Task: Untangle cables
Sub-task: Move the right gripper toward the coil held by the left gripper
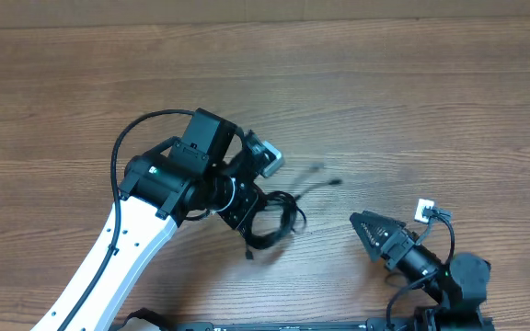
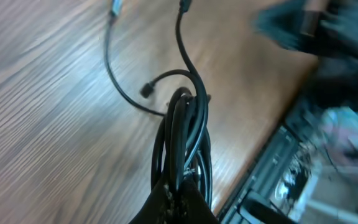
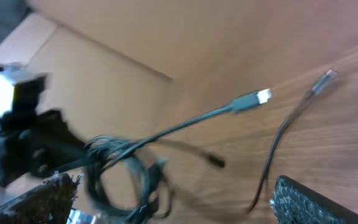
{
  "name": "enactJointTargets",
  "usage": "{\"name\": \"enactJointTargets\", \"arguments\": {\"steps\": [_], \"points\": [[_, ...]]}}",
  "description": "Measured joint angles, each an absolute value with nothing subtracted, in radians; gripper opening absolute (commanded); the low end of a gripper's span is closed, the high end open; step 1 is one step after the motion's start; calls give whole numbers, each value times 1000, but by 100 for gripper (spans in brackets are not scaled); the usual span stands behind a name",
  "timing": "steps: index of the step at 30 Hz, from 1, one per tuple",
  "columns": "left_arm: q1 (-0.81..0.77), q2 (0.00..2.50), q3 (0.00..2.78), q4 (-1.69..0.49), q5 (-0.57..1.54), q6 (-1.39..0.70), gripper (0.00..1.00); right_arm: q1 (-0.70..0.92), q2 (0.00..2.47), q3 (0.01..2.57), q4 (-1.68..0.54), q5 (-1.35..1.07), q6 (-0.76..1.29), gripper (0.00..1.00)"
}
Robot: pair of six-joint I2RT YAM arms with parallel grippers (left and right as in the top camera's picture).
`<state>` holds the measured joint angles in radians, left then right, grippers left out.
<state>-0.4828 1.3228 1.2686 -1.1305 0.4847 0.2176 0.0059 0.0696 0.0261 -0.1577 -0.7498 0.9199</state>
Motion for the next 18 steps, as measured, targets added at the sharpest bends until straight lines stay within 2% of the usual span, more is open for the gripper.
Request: {"name": "enactJointTargets", "arguments": {"steps": [6,14,18], "points": [[-484,1323,1269,-1168,563,345,4,-25,222,207,-454,-712,902,100],[-484,1323,1269,-1193,577,444,4,-25,332,437,-453,-859,966,100],[-484,1323,1269,-1155,583,456,4,-25,333,439,-603,-902,1063,100]]}}
